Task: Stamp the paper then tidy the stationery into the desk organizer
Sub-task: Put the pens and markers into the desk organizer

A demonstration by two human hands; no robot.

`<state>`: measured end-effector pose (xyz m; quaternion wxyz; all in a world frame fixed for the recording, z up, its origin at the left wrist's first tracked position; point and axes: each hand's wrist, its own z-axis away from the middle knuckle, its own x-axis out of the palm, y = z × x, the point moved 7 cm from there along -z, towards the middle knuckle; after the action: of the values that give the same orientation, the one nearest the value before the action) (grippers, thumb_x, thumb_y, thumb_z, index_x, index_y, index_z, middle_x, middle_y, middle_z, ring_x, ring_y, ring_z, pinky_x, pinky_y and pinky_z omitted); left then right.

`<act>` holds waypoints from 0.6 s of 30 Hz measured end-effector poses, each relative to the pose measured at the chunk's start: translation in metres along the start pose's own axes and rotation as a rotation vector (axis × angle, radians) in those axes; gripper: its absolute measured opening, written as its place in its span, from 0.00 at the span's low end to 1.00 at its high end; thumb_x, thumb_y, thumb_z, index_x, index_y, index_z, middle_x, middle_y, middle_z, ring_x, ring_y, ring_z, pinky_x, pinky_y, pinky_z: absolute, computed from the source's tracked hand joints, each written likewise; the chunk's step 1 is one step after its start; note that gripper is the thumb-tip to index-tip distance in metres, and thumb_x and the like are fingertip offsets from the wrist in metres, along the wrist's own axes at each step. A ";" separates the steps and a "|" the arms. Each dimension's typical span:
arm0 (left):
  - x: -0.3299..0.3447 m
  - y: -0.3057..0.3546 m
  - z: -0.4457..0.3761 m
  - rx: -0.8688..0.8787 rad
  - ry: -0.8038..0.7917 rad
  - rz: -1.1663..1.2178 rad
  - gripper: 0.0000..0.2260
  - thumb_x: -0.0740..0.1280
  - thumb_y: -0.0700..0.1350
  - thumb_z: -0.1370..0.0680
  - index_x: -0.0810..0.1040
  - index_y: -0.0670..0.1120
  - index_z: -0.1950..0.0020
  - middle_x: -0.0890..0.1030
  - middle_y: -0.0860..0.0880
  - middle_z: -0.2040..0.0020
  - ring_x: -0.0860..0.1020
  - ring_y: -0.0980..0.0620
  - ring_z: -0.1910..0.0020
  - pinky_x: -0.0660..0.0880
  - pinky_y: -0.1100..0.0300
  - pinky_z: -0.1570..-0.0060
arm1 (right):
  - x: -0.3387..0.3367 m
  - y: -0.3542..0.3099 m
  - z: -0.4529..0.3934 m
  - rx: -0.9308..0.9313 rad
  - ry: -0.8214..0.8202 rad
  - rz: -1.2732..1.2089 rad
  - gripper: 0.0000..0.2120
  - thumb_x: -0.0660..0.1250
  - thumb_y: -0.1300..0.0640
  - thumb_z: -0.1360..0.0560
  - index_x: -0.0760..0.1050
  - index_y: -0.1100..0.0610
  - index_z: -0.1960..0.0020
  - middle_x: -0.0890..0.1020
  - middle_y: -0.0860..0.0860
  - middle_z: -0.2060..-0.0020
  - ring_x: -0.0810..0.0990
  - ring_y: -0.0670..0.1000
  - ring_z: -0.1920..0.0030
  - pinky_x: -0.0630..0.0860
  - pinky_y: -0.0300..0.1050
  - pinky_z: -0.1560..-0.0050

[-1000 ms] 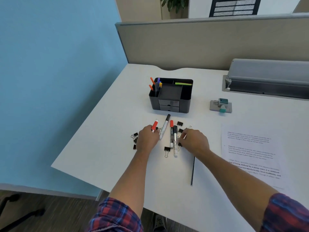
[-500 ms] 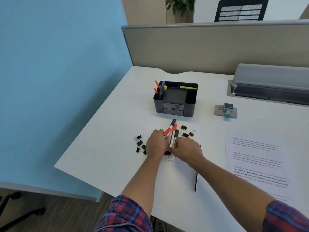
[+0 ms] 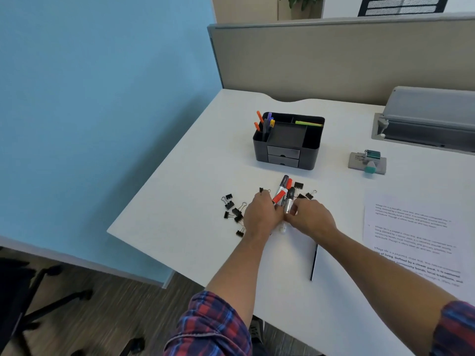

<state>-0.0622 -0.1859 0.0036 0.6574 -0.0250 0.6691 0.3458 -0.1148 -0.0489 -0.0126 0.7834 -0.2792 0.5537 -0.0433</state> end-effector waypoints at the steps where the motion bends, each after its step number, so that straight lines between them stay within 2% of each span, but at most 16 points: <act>1: 0.000 -0.001 0.002 -0.004 0.001 0.017 0.10 0.65 0.48 0.25 0.74 0.43 0.48 0.78 0.46 0.54 0.79 0.43 0.57 0.76 0.53 0.63 | -0.001 0.002 0.000 0.009 -0.001 -0.015 0.11 0.66 0.44 0.30 0.74 0.50 0.66 0.80 0.45 0.69 0.79 0.49 0.66 0.69 0.42 0.68; 6: -0.002 -0.018 0.009 -0.065 -0.001 0.164 0.08 0.64 0.50 0.27 0.72 0.46 0.54 0.77 0.50 0.61 0.76 0.50 0.65 0.68 0.59 0.70 | -0.002 0.002 -0.001 0.037 -0.029 -0.017 0.09 0.69 0.47 0.33 0.73 0.50 0.65 0.79 0.47 0.69 0.78 0.48 0.67 0.67 0.41 0.70; 11: -0.007 -0.055 0.007 -0.288 -0.058 0.735 0.04 0.64 0.47 0.28 0.76 0.48 0.57 0.79 0.49 0.65 0.74 0.51 0.70 0.68 0.62 0.70 | 0.001 0.002 0.000 0.068 -0.032 -0.001 0.10 0.70 0.47 0.33 0.72 0.52 0.61 0.78 0.47 0.66 0.77 0.49 0.65 0.67 0.42 0.69; 14: -0.015 -0.075 0.007 -0.385 -0.050 0.995 0.07 0.63 0.45 0.32 0.75 0.43 0.58 0.74 0.47 0.71 0.66 0.54 0.80 0.61 0.66 0.79 | 0.003 0.000 0.000 0.081 -0.029 -0.002 0.10 0.69 0.47 0.32 0.72 0.52 0.60 0.78 0.48 0.65 0.78 0.51 0.63 0.69 0.43 0.67; 18: -0.024 -0.094 0.008 -0.462 -0.080 1.281 0.09 0.60 0.44 0.39 0.73 0.42 0.62 0.67 0.49 0.75 0.58 0.54 0.80 0.54 0.68 0.77 | 0.003 -0.001 0.001 0.114 -0.040 -0.047 0.08 0.67 0.50 0.30 0.74 0.56 0.58 0.80 0.51 0.64 0.81 0.54 0.62 0.78 0.46 0.61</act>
<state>-0.0057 -0.2633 -0.0142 0.3249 0.2491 0.4363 0.8013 -0.1130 -0.0502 -0.0145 0.8077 -0.2478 0.5277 -0.0876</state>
